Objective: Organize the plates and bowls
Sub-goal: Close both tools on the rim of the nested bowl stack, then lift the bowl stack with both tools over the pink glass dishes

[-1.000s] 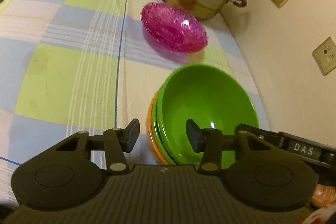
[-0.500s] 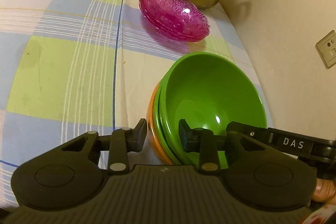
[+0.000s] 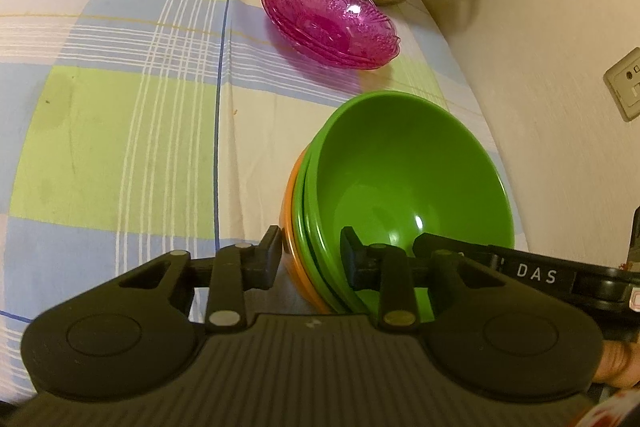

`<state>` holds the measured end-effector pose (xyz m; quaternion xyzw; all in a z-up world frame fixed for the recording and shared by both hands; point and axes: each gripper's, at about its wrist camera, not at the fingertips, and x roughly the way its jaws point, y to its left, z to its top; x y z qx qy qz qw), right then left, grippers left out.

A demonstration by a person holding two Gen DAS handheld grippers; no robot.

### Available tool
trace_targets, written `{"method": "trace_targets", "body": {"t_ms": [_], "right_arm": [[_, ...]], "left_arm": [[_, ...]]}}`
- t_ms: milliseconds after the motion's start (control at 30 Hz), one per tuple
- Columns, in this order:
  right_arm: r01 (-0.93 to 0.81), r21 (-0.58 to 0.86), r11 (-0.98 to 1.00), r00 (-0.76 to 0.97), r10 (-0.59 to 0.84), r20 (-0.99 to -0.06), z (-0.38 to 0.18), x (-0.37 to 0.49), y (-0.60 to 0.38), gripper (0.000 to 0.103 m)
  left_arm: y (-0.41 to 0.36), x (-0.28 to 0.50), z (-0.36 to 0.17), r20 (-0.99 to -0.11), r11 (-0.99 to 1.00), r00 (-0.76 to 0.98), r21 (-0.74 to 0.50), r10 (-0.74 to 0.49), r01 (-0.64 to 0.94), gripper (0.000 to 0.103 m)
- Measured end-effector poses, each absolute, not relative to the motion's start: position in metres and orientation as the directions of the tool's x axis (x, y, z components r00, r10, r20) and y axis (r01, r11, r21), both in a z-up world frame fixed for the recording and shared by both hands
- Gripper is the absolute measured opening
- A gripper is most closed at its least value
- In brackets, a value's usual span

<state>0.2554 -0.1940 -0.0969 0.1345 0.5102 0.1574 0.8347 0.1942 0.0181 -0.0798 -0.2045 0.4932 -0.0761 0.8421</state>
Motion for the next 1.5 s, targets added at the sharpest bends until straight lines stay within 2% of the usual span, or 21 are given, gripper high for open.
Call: {"method": "trace_targets", "body": {"t_ms": [267, 400, 733, 1500], "right_arm": [[-0.109, 0.424, 0.899, 0.408, 0.429, -0.806, -0.103, 0.255, -0.194, 0.048], [-0.1, 0.408, 0.907, 0.417, 0.411, -0.811, -0.105, 0.253, -0.193, 0.039], [-0.075, 0.414, 0.907, 0.431, 0.404, -0.807, -0.105, 0.251, -0.196, 0.03], [-0.069, 0.44, 0.895, 0.446, 0.422, -0.789, -0.097, 0.251, -0.193, 0.029]], "left_arm": [[0.017, 0.195, -0.079, -0.804, 0.91, 0.498, -0.409, -0.324, -0.069, 0.028], [0.015, 0.195, -0.079, -0.808, 0.916, 0.499, -0.395, -0.314, -0.063, 0.027], [0.01, 0.192, -0.077, -0.81, 0.926, 0.506, -0.373, -0.296, -0.056, 0.027], [0.012, 0.195, -0.06, -0.803, 0.936, 0.529, -0.349, -0.275, -0.042, 0.027]]}}
